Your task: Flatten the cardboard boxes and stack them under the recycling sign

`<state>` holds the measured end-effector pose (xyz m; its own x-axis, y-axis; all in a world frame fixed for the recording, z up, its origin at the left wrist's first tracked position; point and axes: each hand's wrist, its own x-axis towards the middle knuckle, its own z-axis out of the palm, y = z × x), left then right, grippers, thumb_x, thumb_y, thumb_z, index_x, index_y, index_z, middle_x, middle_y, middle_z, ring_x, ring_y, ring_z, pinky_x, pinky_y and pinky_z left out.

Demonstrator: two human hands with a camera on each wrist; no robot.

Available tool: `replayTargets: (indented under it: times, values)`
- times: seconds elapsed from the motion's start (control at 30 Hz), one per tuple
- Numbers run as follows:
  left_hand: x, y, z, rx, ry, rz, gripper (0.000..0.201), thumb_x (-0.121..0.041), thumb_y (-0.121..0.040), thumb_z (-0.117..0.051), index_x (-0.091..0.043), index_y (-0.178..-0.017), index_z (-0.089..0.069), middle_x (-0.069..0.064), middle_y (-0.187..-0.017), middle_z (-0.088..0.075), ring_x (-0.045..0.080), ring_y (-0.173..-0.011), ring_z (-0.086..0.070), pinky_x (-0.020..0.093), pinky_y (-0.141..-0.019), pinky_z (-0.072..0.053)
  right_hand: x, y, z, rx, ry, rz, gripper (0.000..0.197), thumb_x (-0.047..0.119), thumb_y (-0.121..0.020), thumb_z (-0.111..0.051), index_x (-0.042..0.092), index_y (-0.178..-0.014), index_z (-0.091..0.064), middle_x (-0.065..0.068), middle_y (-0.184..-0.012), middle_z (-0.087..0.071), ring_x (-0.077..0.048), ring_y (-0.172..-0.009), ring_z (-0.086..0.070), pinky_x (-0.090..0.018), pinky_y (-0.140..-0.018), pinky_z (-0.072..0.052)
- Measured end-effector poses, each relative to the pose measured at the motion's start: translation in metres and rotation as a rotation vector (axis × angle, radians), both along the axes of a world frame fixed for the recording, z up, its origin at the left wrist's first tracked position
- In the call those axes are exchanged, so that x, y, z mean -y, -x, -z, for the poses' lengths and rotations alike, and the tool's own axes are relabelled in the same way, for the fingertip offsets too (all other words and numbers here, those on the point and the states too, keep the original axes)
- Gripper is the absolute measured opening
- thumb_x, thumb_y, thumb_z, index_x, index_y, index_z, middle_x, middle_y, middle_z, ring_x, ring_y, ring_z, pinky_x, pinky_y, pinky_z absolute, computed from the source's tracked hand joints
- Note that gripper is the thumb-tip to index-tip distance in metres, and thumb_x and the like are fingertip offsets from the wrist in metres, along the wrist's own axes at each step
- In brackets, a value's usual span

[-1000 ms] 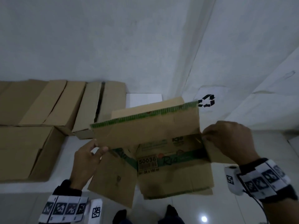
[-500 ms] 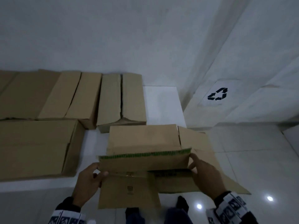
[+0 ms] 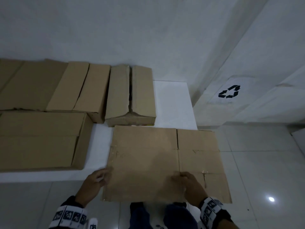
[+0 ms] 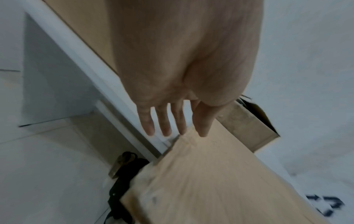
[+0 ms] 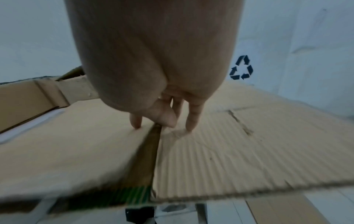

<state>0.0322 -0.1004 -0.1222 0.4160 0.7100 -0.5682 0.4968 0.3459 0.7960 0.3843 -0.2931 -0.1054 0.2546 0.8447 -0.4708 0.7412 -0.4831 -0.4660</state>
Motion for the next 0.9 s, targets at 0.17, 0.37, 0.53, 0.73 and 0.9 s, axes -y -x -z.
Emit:
replayTargets:
  times: [0.17,0.37,0.53,0.73,0.9]
  values:
    - [-0.02,-0.045,0.008,-0.432,-0.393,0.319,0.099,-0.075,-0.066,-0.052,-0.036,-0.151,-0.02,-0.006,-0.159,-0.014,0.023,-0.146,-0.018,0.045,-0.119,-0.019,-0.026,0.022,-0.003,0.211,0.217,-0.046,0.057,0.018,-0.086,-0.046,0.042,-0.136,-0.039,-0.008,-0.136,-0.037,-0.03,-0.13,-0.033,-0.039,-0.104,-0.037]
    - [-0.029,-0.087,0.019,-0.735,-0.44,0.512,0.105,-0.06,-0.077,-0.065,-0.032,-0.154,0.0,-0.001,-0.162,0.005,0.025,-0.149,0.002,0.047,-0.12,-0.004,-0.06,0.063,0.001,0.328,0.273,-0.076,0.067,0.027,-0.088,-0.05,0.046,-0.144,-0.019,-0.009,-0.16,0.01,-0.037,-0.146,0.002,-0.062,-0.111,-0.01]
    - [-0.029,-0.085,0.018,-0.764,-0.477,0.494,0.103,-0.06,-0.075,-0.066,-0.034,-0.153,-0.004,-0.004,-0.162,0.0,0.022,-0.149,-0.001,0.049,-0.119,-0.005,-0.096,0.084,0.009,0.136,0.189,-0.285,0.073,0.023,-0.091,-0.05,0.04,-0.15,-0.012,-0.004,-0.161,0.008,-0.029,-0.148,0.005,-0.054,-0.118,-0.004]
    - [-0.03,-0.09,0.015,-0.805,-0.449,0.488,0.102,-0.058,-0.075,-0.065,-0.036,-0.152,-0.002,-0.006,-0.162,0.001,0.02,-0.149,0.0,0.051,-0.12,-0.004,-0.134,0.092,0.022,0.179,0.178,-0.294,0.078,0.036,-0.092,-0.054,0.044,-0.15,-0.002,-0.008,-0.159,0.021,-0.035,-0.146,0.017,-0.058,-0.115,0.004]
    - [-0.03,-0.091,0.014,-0.822,-0.44,0.504,0.102,-0.058,-0.077,-0.064,-0.037,-0.152,0.001,-0.007,-0.163,0.005,0.02,-0.15,0.003,0.052,-0.119,-0.003,-0.142,0.078,0.015,0.162,0.174,-0.315,0.073,0.043,-0.087,-0.058,0.045,-0.146,-0.015,-0.003,-0.161,0.01,-0.033,-0.147,0.008,-0.06,-0.116,-0.004]
